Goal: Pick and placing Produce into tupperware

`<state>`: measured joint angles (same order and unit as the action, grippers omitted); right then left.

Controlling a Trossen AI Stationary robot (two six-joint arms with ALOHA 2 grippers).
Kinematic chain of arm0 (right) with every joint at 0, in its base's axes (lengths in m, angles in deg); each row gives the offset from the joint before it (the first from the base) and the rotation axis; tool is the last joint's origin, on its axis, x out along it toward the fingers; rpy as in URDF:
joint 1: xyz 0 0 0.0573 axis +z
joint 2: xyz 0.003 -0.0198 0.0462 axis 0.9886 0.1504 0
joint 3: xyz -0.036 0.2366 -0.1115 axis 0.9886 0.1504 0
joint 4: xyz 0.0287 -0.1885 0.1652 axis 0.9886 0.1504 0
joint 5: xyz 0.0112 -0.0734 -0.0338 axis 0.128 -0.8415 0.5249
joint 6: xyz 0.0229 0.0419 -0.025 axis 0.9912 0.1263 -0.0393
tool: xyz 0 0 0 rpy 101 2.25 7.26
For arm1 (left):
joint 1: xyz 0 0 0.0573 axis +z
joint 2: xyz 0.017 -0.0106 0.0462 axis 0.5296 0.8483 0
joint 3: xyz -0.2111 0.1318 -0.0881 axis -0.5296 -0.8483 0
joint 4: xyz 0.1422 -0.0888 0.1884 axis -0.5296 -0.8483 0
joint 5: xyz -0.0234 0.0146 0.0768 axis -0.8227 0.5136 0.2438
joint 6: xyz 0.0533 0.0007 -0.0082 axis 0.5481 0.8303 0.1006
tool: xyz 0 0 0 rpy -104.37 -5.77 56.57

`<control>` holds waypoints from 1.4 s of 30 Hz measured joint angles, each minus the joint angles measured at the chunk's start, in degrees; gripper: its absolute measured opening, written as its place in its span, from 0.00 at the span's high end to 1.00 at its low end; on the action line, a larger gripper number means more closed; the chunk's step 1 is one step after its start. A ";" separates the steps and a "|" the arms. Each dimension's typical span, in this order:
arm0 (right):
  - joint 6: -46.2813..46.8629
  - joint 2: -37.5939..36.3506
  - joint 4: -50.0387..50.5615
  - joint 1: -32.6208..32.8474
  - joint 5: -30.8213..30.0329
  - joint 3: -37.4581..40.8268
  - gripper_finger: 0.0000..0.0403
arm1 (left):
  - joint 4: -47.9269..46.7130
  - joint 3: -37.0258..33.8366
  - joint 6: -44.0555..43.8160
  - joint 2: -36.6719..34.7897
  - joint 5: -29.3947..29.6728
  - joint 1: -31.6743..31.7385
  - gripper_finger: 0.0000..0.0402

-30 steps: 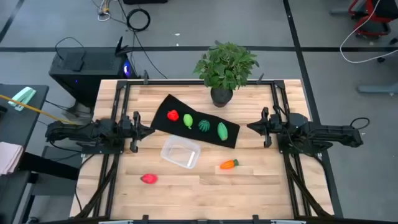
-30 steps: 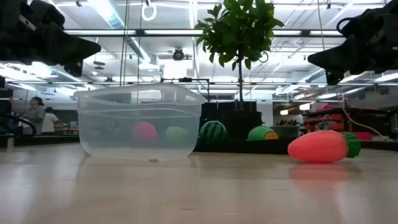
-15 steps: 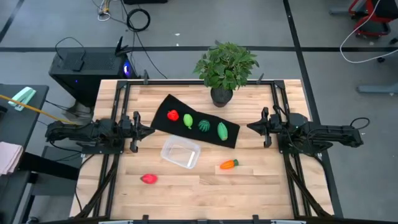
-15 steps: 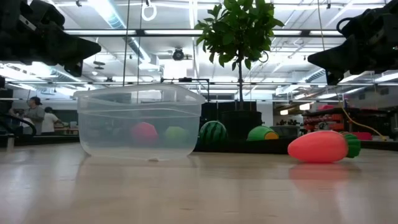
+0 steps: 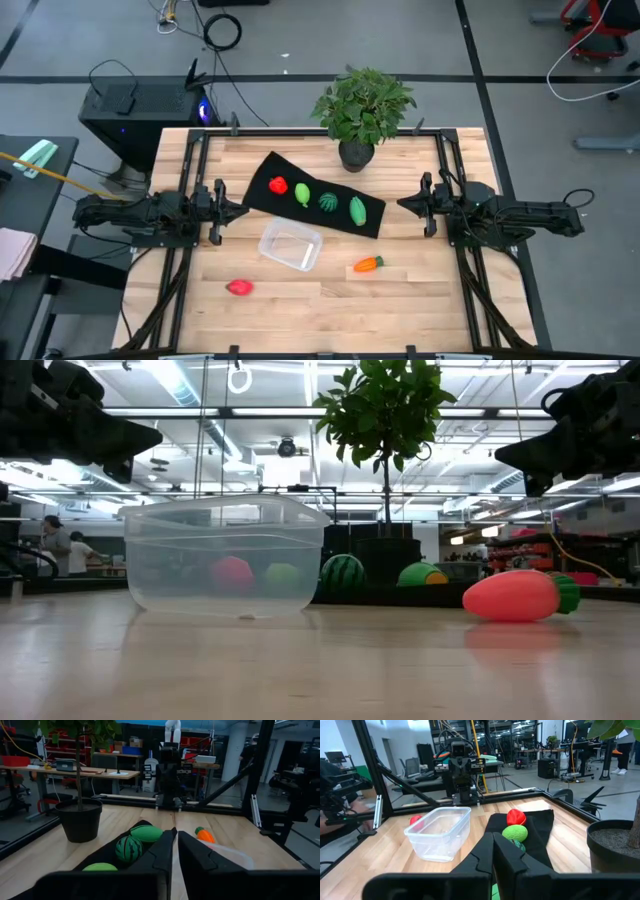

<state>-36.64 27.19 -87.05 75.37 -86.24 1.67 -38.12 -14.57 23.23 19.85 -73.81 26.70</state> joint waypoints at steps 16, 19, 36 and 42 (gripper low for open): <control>0.00 0.02 0.00 -0.02 -0.01 0.00 0.97 | 0.00 0.00 0.00 0.00 0.02 0.00 0.93; 0.00 -0.01 0.00 -0.01 -0.01 0.01 0.97 | 0.00 -0.01 -0.02 0.00 0.01 0.00 0.92; 0.00 0.02 0.00 0.00 -0.01 0.02 0.97 | 0.00 -0.02 -0.01 -0.01 0.00 0.00 0.93; -0.01 0.01 0.00 0.00 0.01 0.00 0.97 | 0.00 -0.02 0.02 0.00 0.02 0.00 0.92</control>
<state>-36.65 27.20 -87.05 75.37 -86.23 1.67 -38.12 -14.59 23.26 19.85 -73.79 26.70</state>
